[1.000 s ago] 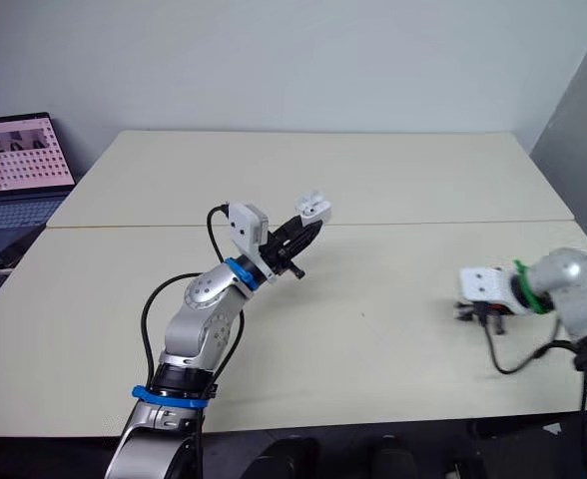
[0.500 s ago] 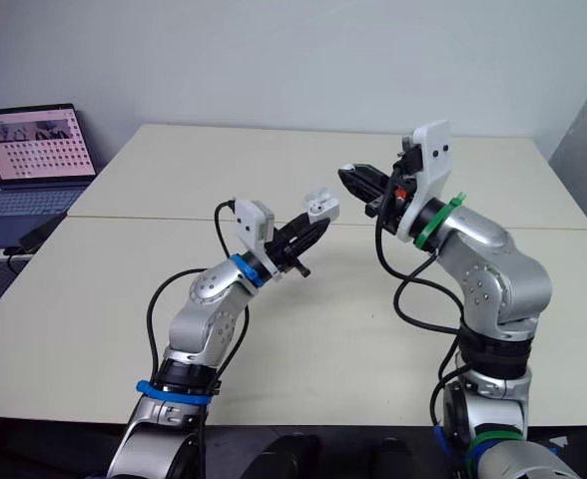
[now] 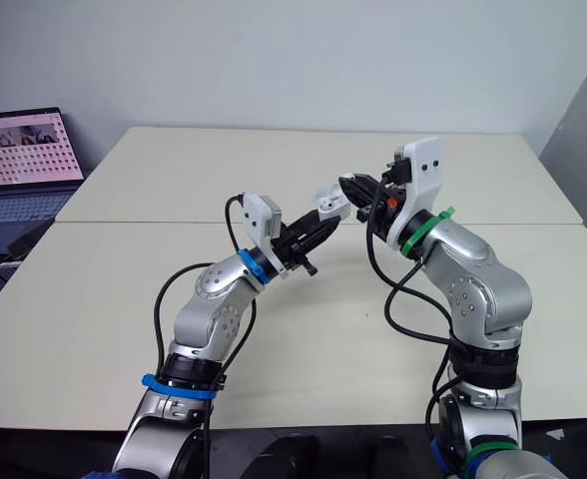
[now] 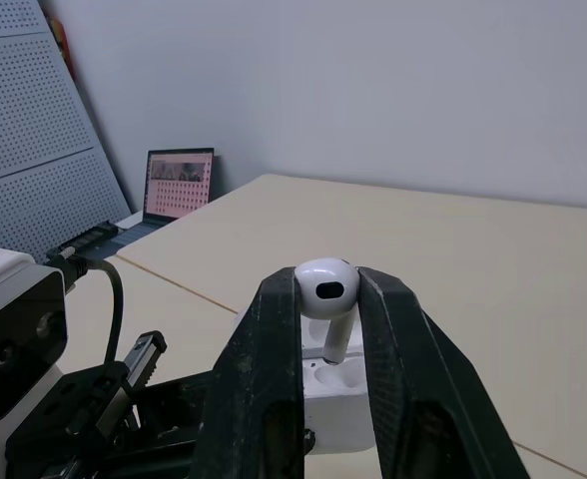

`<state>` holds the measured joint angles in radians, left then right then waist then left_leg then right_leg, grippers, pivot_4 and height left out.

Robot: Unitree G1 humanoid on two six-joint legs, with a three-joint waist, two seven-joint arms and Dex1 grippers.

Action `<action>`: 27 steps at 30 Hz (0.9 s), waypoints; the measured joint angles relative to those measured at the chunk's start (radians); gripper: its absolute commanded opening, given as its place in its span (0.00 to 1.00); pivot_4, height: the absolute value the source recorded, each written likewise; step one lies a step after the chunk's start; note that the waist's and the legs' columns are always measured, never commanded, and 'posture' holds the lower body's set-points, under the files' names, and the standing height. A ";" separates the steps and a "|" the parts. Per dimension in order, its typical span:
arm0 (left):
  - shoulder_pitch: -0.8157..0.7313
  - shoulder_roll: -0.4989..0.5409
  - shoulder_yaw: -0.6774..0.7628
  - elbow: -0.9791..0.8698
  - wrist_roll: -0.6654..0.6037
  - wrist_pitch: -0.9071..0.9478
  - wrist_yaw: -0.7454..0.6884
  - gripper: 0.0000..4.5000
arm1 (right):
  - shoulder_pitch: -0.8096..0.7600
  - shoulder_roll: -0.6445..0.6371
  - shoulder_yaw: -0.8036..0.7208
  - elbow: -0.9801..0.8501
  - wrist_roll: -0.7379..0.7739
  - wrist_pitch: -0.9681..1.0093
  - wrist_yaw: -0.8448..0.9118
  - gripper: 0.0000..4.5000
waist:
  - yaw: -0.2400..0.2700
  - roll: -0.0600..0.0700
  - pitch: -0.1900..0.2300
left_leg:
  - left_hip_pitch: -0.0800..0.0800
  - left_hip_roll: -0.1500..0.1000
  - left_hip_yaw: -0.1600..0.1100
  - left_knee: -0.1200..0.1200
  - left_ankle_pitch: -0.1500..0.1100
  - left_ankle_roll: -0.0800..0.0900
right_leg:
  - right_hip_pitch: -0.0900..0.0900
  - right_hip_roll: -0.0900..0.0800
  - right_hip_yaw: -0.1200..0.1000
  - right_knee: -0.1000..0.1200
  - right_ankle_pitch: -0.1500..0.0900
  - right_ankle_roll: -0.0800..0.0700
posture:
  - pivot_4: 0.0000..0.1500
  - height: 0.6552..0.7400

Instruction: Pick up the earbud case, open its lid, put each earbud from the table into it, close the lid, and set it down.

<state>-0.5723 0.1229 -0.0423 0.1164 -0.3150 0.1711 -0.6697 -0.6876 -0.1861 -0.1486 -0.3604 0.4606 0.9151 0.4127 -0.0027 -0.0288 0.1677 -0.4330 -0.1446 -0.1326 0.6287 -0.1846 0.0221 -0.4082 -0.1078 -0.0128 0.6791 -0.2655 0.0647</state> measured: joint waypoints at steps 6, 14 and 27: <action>0.000 -0.004 -0.003 -0.001 0.000 0.000 -0.012 0.16 | 0.000 -0.024 0.038 0.023 0.002 -0.046 0.003 0.10 | 0.000 0.000 0.000 | 0.000 0.000 0.000 0.000 0.000 0.000 | 0.000 0.000 0.000 0.000 0.000 0.000 | 1.00 1.00; 0.000 -0.010 -0.012 -0.008 -0.001 0.000 -0.020 0.16 | 0.010 -0.066 0.059 0.053 -0.006 -0.092 0.005 0.10 | 0.000 0.000 0.000 | 0.000 0.000 0.000 0.000 0.000 0.000 | 0.000 0.000 0.000 0.000 0.000 0.000 | 1.00 1.00; 0.002 -0.013 -0.016 -0.007 -0.004 0.003 -0.033 0.16 | 0.051 -0.097 0.093 0.054 -0.007 -0.123 0.011 0.10 | 0.000 0.000 0.000 | 0.000 0.000 0.000 0.000 0.000 0.000 | 0.000 0.000 0.000 -0.001 0.000 0.000 | 1.00 1.00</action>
<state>-0.5701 0.1098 -0.0580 0.1089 -0.3188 0.1737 -0.7028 -0.6362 -0.2829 -0.0552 -0.3064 0.4537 0.7922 0.4236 -0.0024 -0.0287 0.1678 -0.4330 -0.1446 -0.1326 0.6286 -0.1848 0.0223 -0.4078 -0.1078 -0.0130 0.6785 -0.2656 0.0648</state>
